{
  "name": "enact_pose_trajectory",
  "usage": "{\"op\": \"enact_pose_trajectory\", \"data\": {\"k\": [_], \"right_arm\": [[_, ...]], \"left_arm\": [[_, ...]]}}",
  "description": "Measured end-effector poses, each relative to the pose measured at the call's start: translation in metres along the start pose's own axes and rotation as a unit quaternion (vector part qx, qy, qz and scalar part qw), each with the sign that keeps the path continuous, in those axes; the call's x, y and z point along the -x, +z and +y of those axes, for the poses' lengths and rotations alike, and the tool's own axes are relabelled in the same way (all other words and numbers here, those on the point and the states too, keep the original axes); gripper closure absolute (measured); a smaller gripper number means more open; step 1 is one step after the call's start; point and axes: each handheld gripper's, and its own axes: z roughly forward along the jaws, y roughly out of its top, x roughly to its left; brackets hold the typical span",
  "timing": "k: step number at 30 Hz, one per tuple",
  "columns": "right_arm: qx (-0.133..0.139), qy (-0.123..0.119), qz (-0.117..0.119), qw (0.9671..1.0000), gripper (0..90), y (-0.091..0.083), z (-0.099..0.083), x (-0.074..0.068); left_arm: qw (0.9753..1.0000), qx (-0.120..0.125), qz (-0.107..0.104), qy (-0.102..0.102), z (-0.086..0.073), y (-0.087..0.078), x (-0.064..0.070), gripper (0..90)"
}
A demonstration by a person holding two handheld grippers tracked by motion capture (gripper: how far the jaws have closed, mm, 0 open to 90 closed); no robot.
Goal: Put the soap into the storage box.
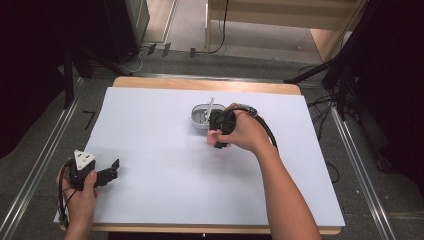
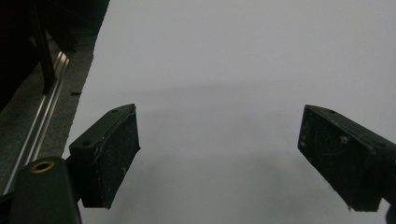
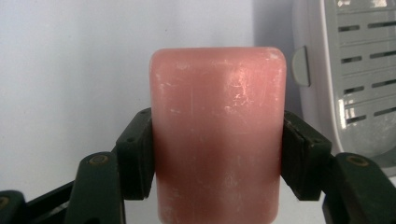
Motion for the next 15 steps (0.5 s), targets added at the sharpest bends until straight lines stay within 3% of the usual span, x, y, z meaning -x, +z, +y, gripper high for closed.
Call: {"op": "enact_pose_trajectory", "data": {"k": [15], "right_arm": [[0.003,-0.019,-0.006,0.9998,38.5,-0.014,0.028,0.011]], "left_arm": [[1.0000,0.001,-0.003,-0.002,0.000,0.000,-0.001,13.4]]}}
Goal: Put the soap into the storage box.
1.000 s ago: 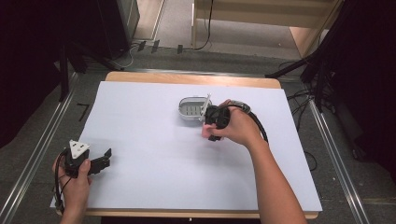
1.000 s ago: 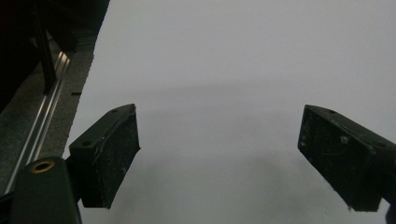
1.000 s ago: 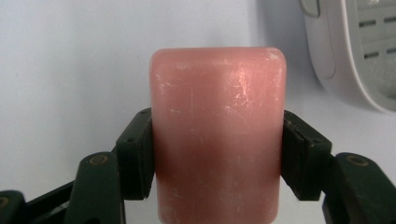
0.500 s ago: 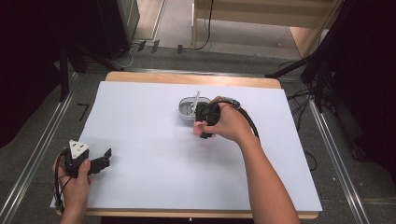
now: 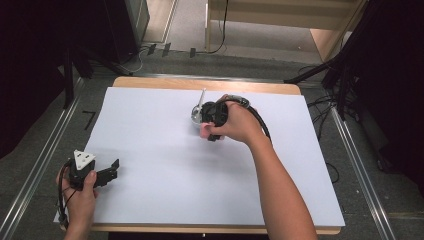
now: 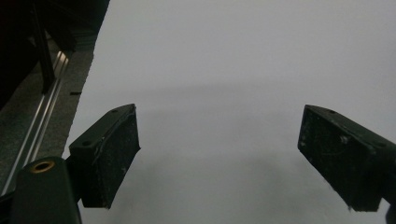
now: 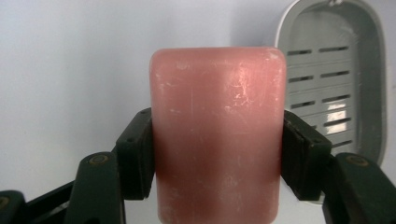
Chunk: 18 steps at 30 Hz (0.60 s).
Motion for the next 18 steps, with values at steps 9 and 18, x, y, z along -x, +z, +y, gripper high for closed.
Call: {"op": "enact_pose_trajectory", "data": {"k": [9,18], "right_arm": [[-0.004,-0.005,-0.006,1.0000,38.5,-0.007,0.013,0.011],[-0.003,-0.007,-0.009,0.9999,38.5,-0.009,0.017,0.029]], "left_arm": [[1.0000,0.001,-0.001,-0.002,0.000,0.000,-0.001,13.5],[1.0000,0.001,0.000,-0.004,0.000,0.000,-0.001,13.5]]}}
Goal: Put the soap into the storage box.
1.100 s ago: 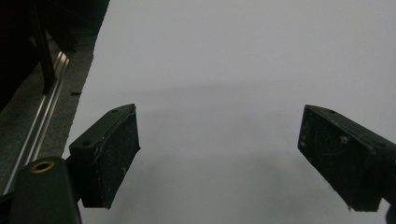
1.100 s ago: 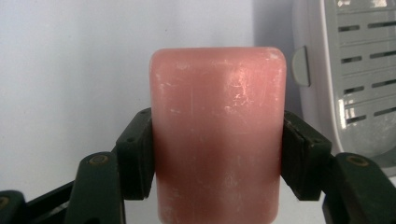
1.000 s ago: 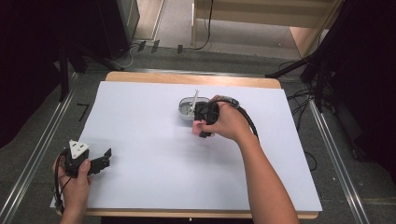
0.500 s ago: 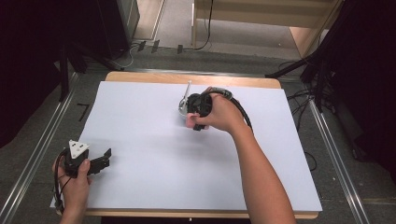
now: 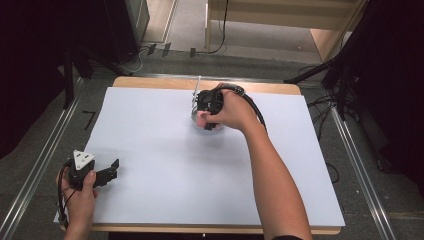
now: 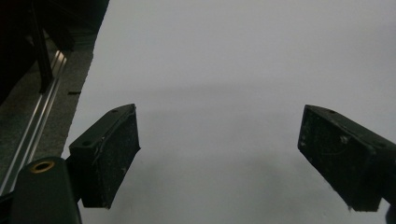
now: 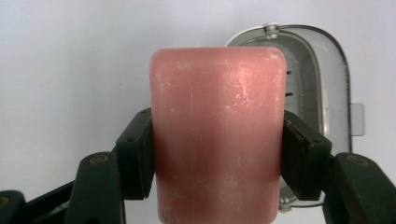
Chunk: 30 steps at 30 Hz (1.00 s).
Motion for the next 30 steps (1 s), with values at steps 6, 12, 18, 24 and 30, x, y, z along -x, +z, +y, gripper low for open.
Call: {"op": "enact_pose_trajectory", "data": {"k": [6,12,18,24,30], "right_arm": [[-0.002,0.000,-0.007,1.0000,38.4,0.002,0.000,0.010],[-0.011,-0.006,-0.010,0.9999,38.4,0.008,0.000,0.017],[-0.009,-0.005,-0.017,0.9998,38.4,0.010,-0.001,0.026],[-0.009,-0.004,-0.023,0.9997,38.3,0.013,0.000,0.031],[-0.015,-0.004,-0.023,0.9996,38.3,0.015,0.001,0.034]], "left_arm": [[1.0000,0.000,-0.001,0.000,0.000,0.000,0.000,13.5],[1.0000,0.000,-0.001,-0.001,0.000,0.000,0.000,13.4],[1.0000,0.000,-0.002,-0.001,0.000,0.000,0.000,13.5],[1.0000,0.000,-0.004,-0.001,0.000,0.000,-0.001,13.4],[1.0000,0.000,-0.004,-0.001,0.000,0.000,-0.001,13.4]]}}
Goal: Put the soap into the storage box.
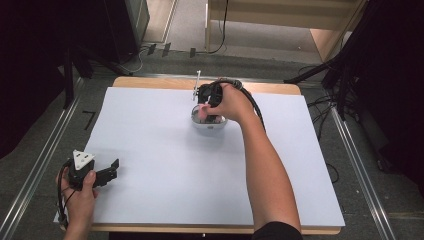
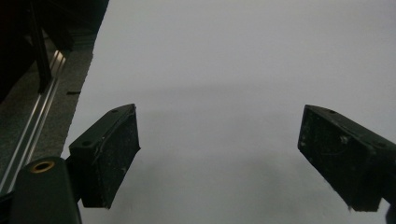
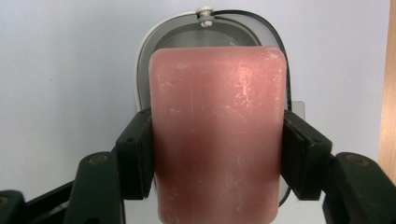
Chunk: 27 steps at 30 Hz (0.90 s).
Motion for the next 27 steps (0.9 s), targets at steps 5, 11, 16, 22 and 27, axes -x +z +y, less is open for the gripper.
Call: {"op": "enact_pose_trajectory", "data": {"k": [5,11,16,22,27], "right_arm": [[-0.002,-0.001,-0.004,1.0000,38.2,0.002,0.001,0.001],[-0.009,-0.002,-0.005,0.9999,38.2,0.005,0.001,0.002],[0.002,-0.003,0.003,1.0000,37.2,0.005,0.000,0.001],[0.021,0.011,-0.004,0.9997,35.4,-0.008,-0.003,0.001],[0.027,0.013,-0.006,0.9995,35.4,-0.012,-0.010,-0.002]], "left_arm": [[1.0000,0.001,0.000,0.000,0.000,0.000,0.000,13.5],[1.0000,0.000,0.000,0.000,0.000,0.000,0.000,13.4],[1.0000,0.001,-0.001,-0.001,0.000,0.000,0.000,13.4],[1.0000,0.001,0.000,0.000,0.000,0.000,0.000,13.4],[1.0000,0.000,0.001,0.000,0.000,0.000,0.000,13.5]]}}
